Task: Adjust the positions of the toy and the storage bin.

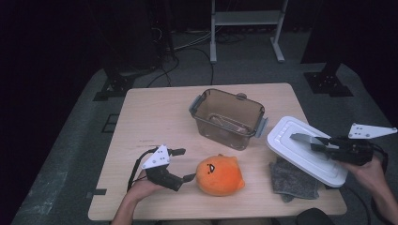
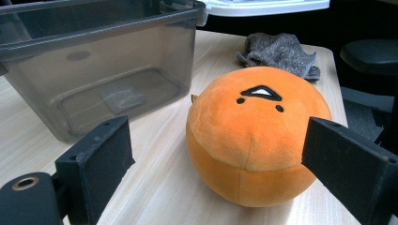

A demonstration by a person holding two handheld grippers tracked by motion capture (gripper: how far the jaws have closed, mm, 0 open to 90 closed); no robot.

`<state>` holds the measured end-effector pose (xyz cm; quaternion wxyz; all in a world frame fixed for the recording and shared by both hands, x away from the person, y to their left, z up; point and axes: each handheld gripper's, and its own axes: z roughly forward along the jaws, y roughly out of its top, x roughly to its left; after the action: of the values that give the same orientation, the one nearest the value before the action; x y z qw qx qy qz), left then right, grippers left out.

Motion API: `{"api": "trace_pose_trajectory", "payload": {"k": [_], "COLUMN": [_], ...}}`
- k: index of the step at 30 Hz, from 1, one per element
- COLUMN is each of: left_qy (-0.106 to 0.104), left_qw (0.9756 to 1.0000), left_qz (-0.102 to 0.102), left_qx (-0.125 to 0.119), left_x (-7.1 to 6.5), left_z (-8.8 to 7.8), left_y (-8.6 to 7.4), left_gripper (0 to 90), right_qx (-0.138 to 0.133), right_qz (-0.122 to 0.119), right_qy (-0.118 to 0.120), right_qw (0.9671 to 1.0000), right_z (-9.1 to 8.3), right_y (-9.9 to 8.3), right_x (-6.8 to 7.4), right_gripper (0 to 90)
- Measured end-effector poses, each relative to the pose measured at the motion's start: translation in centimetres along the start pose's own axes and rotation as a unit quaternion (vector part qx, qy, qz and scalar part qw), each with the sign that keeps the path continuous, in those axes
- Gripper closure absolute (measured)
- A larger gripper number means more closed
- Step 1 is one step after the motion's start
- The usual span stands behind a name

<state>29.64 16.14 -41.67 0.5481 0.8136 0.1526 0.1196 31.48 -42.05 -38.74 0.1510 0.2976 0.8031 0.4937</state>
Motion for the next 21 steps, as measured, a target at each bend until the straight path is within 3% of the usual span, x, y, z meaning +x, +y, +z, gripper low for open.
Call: {"api": "trace_pose_trajectory", "payload": {"k": [21], "left_qy": [0.003], "left_qw": [1.0000], "left_qz": [0.001], "left_qx": [-0.003], "left_x": [0.0], "left_z": [-0.2], "left_y": [0.1], "left_gripper": [7.9], "right_qx": [0.015], "right_qz": [0.024], "right_qy": [0.033], "right_qw": [0.9990], "right_z": [4.7], "right_y": [-3.0], "right_x": [0.7], "right_gripper": [66.2]}}
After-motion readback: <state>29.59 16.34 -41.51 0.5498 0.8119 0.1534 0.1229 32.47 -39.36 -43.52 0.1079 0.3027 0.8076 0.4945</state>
